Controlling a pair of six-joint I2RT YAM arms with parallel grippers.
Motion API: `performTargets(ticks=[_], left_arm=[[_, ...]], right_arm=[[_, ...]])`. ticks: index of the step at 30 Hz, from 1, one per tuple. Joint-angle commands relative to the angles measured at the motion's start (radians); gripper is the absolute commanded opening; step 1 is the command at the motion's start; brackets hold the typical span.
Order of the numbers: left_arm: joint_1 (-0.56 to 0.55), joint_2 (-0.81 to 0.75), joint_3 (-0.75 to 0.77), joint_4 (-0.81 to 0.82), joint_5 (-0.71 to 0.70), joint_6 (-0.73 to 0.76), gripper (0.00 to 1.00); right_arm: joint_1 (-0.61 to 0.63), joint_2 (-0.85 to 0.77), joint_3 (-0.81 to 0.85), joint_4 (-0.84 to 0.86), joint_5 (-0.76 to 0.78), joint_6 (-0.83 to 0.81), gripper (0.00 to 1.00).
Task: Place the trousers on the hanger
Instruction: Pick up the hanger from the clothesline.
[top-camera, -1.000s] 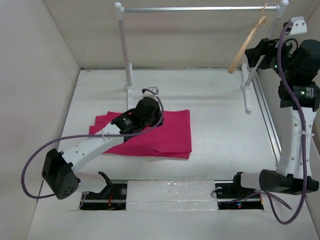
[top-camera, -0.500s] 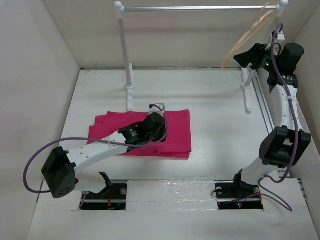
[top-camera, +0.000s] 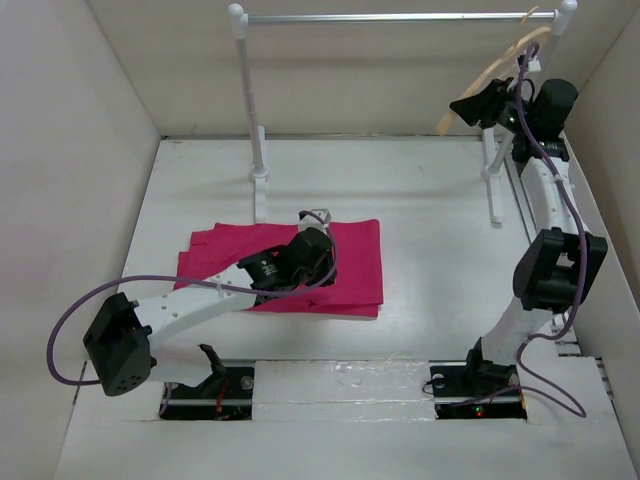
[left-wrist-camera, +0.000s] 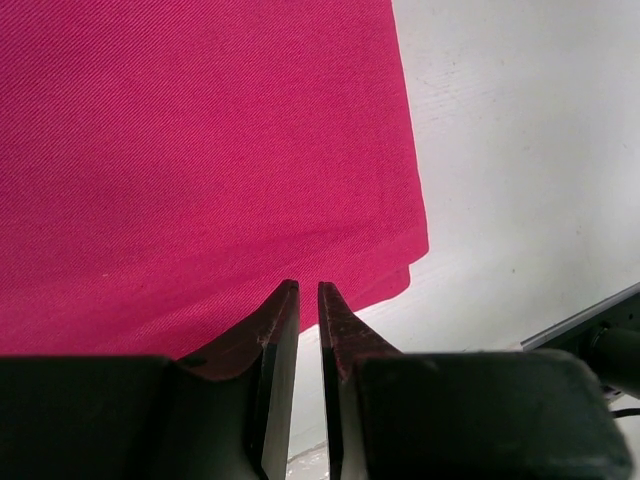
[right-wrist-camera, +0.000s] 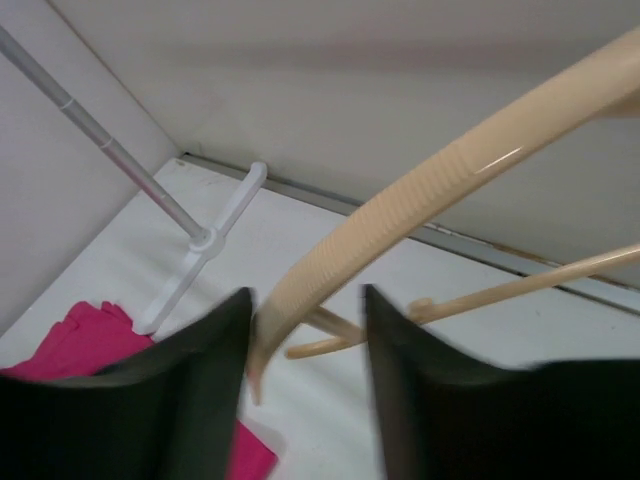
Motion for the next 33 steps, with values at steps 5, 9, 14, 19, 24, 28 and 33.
performTargets(ticks=[5, 9, 14, 19, 24, 28, 33], left_arm=[[-0.004, -0.010, 0.008, -0.005, -0.015, -0.034, 0.11], [-0.004, -0.010, 0.056, -0.014, -0.017, -0.025, 0.19], [-0.004, 0.020, 0.195, -0.064, 0.000, 0.014, 0.37], [-0.004, 0.068, 0.461, -0.110, 0.003, 0.087, 0.43], [0.016, 0.147, 0.712, -0.113, 0.055, 0.136, 0.49], [0.016, 0.214, 0.817, -0.117, 0.084, 0.146, 0.49], [0.016, 0.262, 0.861, -0.046, 0.141, 0.124, 0.54]], right_arm=[[0.030, -0.041, -0.011, 0.167, -0.018, 0.047, 0.09], [0.030, -0.082, -0.013, 0.167, -0.056, 0.032, 0.00], [0.005, -0.179, -0.059, 0.126, -0.104, 0.004, 0.00], [-0.005, -0.277, -0.203, 0.031, -0.107, -0.089, 0.00], [0.014, -0.372, -0.314, 0.077, -0.125, -0.131, 0.00], [-0.007, -0.391, -0.298, -0.045, -0.136, -0.186, 0.00], [0.005, -0.487, -0.438, -0.170, -0.128, -0.278, 0.00]])
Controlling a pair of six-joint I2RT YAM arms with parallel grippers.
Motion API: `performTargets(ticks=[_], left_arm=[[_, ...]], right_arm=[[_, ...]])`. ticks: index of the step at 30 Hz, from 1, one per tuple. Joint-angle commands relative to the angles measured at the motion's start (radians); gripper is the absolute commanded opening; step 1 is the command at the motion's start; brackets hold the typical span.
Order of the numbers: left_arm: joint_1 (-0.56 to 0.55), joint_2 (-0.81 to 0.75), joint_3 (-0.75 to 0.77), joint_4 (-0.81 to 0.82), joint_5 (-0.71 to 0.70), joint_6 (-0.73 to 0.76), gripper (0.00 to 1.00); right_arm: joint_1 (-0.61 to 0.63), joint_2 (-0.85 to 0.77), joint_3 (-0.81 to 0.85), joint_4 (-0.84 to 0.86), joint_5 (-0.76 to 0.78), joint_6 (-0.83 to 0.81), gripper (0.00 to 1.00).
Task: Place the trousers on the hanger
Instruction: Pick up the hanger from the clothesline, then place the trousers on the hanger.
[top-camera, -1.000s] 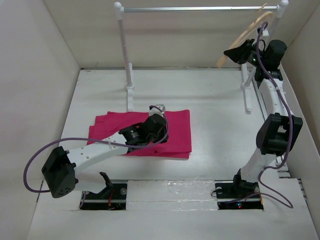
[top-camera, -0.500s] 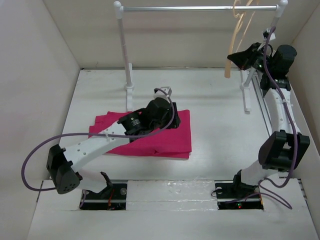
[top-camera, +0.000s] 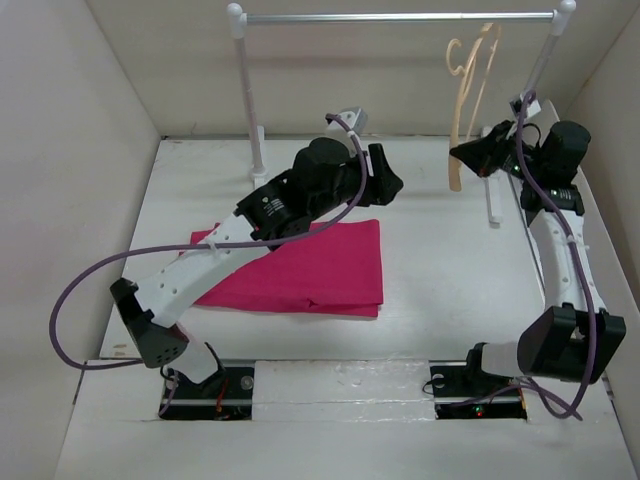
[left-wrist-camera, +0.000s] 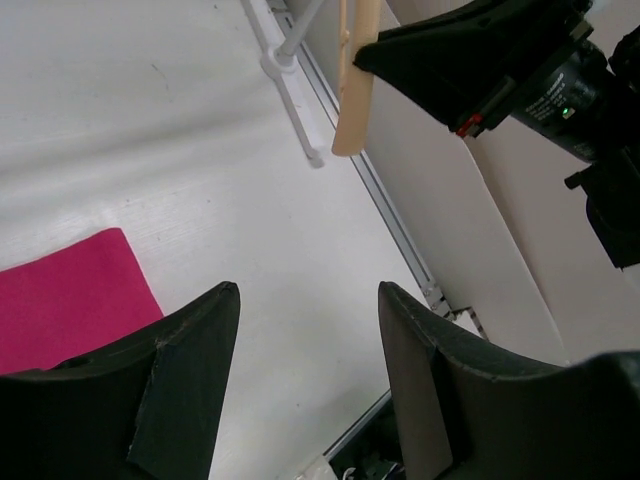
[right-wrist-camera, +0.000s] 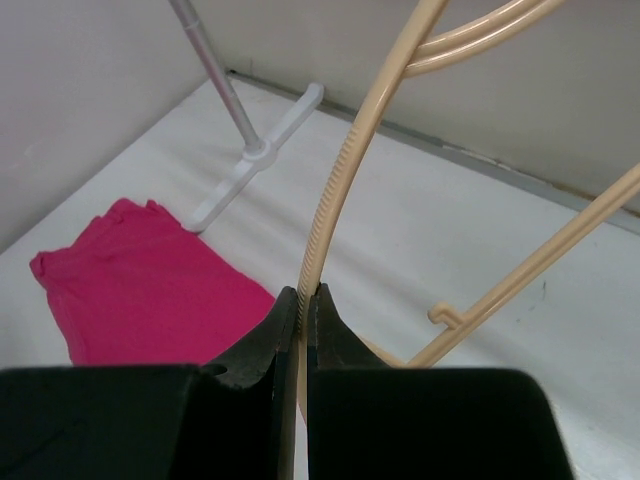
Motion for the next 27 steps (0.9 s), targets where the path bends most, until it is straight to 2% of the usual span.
performTargets(ticks=[1, 8, 12, 17, 22, 27], left_arm=[[0.002, 0.042, 0.055, 0.052, 0.056, 0.005, 0.54], [-0.007, 0.150, 0.051, 0.125, 0.009, -0.009, 0.56], [-0.007, 0.202, -0.009, 0.191, -0.006, -0.033, 0.56], [-0.018, 0.232, -0.115, 0.325, -0.002, -0.087, 0.57], [-0.018, 0.285, -0.155, 0.328, -0.033, -0.125, 0.57], [-0.018, 0.295, -0.221, 0.447, -0.031, -0.177, 0.53]], right_arm=[[0.019, -0.075, -0.086, -0.058, -0.023, -0.121, 0.00], [0.082, -0.254, -0.317, -0.195, -0.003, -0.202, 0.00], [0.119, -0.385, -0.445, -0.227, 0.002, -0.201, 0.00], [0.151, -0.465, -0.593, -0.238, 0.004, -0.178, 0.00], [0.171, -0.512, -0.657, -0.249, -0.004, -0.173, 0.00], [0.206, -0.537, -0.692, -0.261, 0.005, -0.161, 0.00]])
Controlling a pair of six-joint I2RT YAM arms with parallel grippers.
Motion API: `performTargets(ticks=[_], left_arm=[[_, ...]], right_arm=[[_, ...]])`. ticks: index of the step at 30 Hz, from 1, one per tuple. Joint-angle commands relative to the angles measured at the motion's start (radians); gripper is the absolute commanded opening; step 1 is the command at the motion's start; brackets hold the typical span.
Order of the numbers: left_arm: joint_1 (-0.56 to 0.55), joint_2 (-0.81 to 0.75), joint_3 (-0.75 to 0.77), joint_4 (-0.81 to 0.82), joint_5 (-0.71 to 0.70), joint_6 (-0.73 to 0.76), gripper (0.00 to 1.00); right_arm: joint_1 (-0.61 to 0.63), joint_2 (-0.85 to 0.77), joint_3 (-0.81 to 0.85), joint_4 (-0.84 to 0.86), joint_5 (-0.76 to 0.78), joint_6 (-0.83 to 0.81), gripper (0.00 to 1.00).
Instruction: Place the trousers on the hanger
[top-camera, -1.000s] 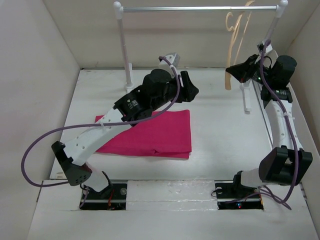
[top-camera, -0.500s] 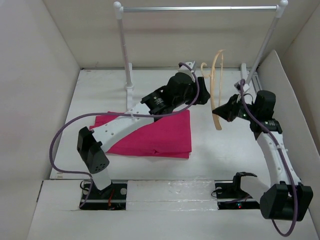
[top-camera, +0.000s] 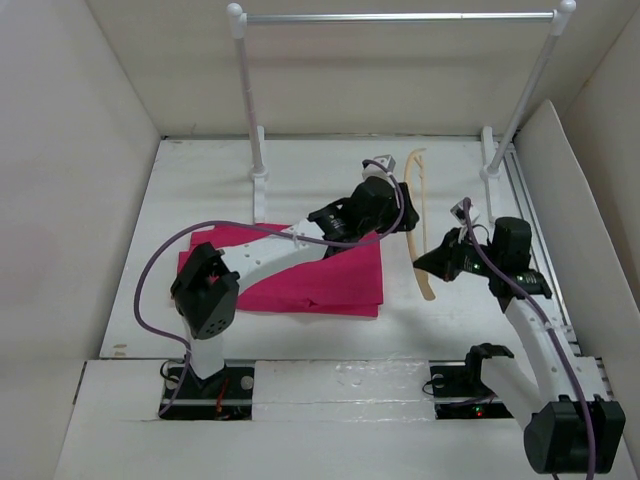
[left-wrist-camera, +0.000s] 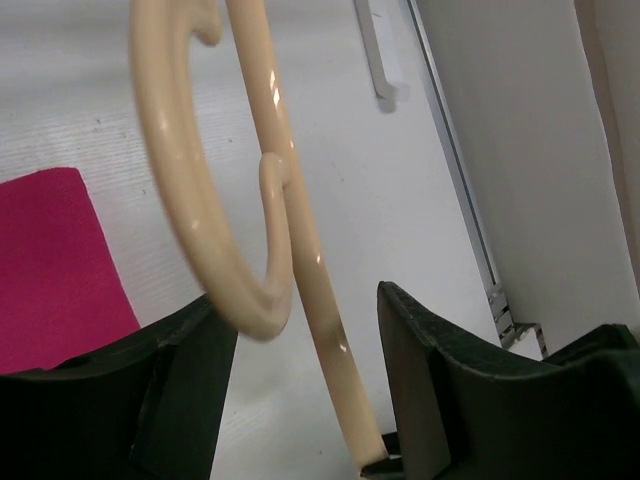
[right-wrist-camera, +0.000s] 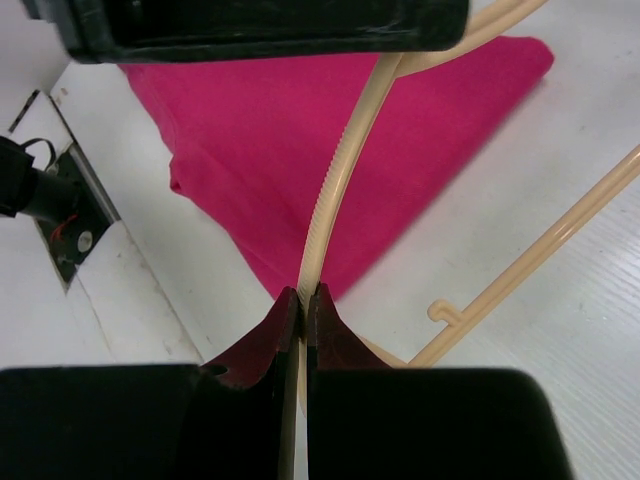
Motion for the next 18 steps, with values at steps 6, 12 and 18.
performTargets(ticks=[6, 12, 18], left_arm=[[-0.022, -0.001, -0.060, 0.147, -0.074, -0.087, 0.31], [-0.023, -0.015, -0.125, 0.173, -0.039, -0.143, 0.00], [-0.044, -0.104, -0.320, 0.273, -0.019, -0.242, 0.00]], right_arm=[[0.056, -0.046, -0.024, 0.021, -0.002, 0.004, 0.00], [0.066, -0.067, -0.012, -0.157, 0.050, -0.058, 0.28], [0.066, -0.093, 0.109, -0.438, 0.164, -0.212, 0.74]])
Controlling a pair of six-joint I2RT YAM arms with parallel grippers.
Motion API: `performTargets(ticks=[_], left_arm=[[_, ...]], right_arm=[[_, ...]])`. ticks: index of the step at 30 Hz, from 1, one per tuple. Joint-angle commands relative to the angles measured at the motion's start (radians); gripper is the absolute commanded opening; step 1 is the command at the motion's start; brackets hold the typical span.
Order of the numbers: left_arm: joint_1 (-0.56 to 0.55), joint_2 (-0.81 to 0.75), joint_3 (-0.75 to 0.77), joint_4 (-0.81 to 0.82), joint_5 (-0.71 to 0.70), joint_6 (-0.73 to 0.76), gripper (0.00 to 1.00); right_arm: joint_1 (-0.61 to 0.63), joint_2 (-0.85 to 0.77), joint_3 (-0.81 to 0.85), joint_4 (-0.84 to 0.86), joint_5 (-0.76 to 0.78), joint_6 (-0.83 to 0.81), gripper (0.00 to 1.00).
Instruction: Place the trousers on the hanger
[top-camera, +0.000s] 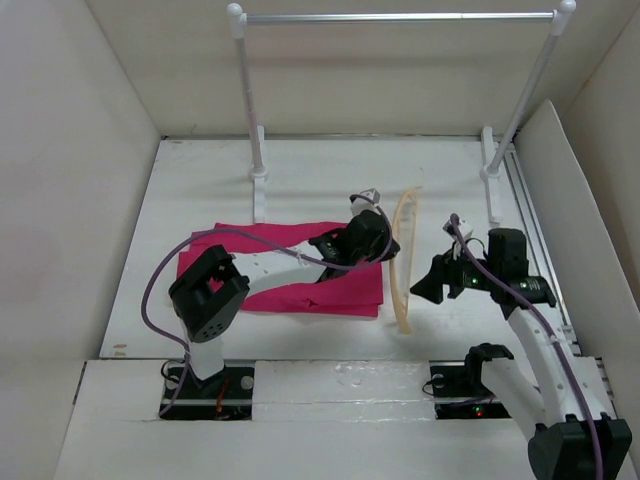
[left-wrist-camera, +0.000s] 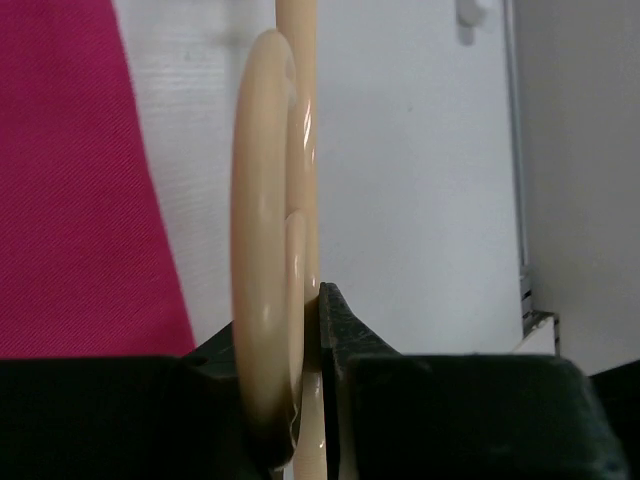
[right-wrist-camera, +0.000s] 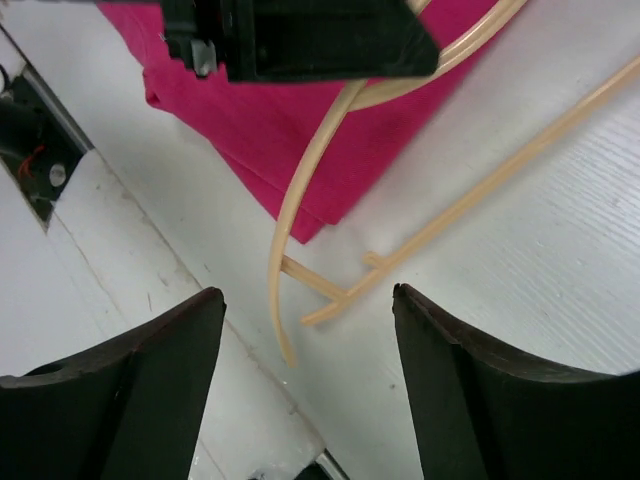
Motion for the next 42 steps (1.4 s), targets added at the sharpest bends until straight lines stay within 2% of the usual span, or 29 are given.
performTargets(ticks=[1, 5, 6, 7, 8, 9, 11, 13, 15, 17, 21, 22, 27, 33, 38, 40, 41, 42], left_arm=[[-0.033, -0.091, -0.086, 0.081, -0.003, -0.083, 0.00], [-0.044, -0.092, -0.127, 0.101, -0.020, -0.104, 0.00], [-0.053, -0.094, -0.135, 0.102, -0.027, -0.109, 0.00], [-0.053, -0.092, -0.144, 0.102, -0.033, -0.113, 0.00], [-0.053, -0.094, -0.163, 0.107, -0.040, -0.115, 0.00], [-0.053, -0.097, -0.170, 0.107, -0.049, -0.113, 0.00], [-0.062, -0.098, -0.193, 0.107, -0.061, -0.113, 0.00], [-0.062, -0.102, -0.204, 0.104, -0.084, -0.112, 0.00], [-0.062, -0.097, -0.212, 0.090, -0.102, -0.110, 0.00], [-0.062, -0.086, -0.212, 0.063, -0.121, -0.109, 0.00], [-0.062, -0.092, -0.236, 0.049, -0.158, -0.115, 0.00], [-0.062, -0.097, -0.242, 0.044, -0.161, -0.116, 0.00], [-0.053, -0.100, -0.252, 0.036, -0.159, -0.113, 0.00], [-0.035, -0.091, -0.266, 0.038, -0.143, -0.103, 0.00], [-0.026, -0.075, -0.272, 0.032, -0.127, -0.097, 0.00], [-0.025, -0.074, -0.278, 0.030, -0.127, -0.097, 0.00], [-0.025, -0.075, -0.282, 0.029, -0.129, -0.097, 0.00], [-0.025, -0.075, -0.285, 0.029, -0.132, -0.097, 0.00]], right_arm=[[0.018, -0.012, 0.136, -0.167, 0.093, -0.108, 0.75], [0.018, 0.006, 0.144, -0.089, 0.093, -0.088, 0.77], [0.018, 0.017, 0.109, -0.051, 0.090, -0.061, 0.73], [0.018, 0.031, 0.088, 0.045, 0.075, -0.042, 0.60], [0.028, 0.066, 0.069, 0.093, 0.069, -0.026, 0.30], [0.028, 0.089, 0.051, 0.136, 0.058, -0.007, 0.17], [0.049, 0.140, 0.012, 0.288, 0.038, 0.019, 0.00], [0.090, 0.223, 0.008, 0.377, 0.070, 0.031, 0.00], [0.123, 0.314, 0.005, 0.466, 0.088, 0.062, 0.05], [0.179, 0.376, -0.008, 0.539, 0.099, 0.093, 0.18], [0.273, 0.482, -0.073, 0.808, 0.157, 0.260, 0.31], [0.299, 0.531, -0.081, 0.836, 0.215, 0.286, 0.36], [0.315, 0.586, -0.116, 0.914, 0.328, 0.343, 0.38], [0.334, 0.658, -0.100, 0.914, 0.406, 0.334, 0.41], [0.385, 0.726, -0.077, 0.928, 0.421, 0.350, 0.52], [0.403, 0.749, -0.077, 0.934, 0.420, 0.373, 0.51], [0.423, 0.757, -0.084, 0.940, 0.420, 0.383, 0.48], [0.433, 0.760, -0.090, 0.960, 0.421, 0.404, 0.40]])
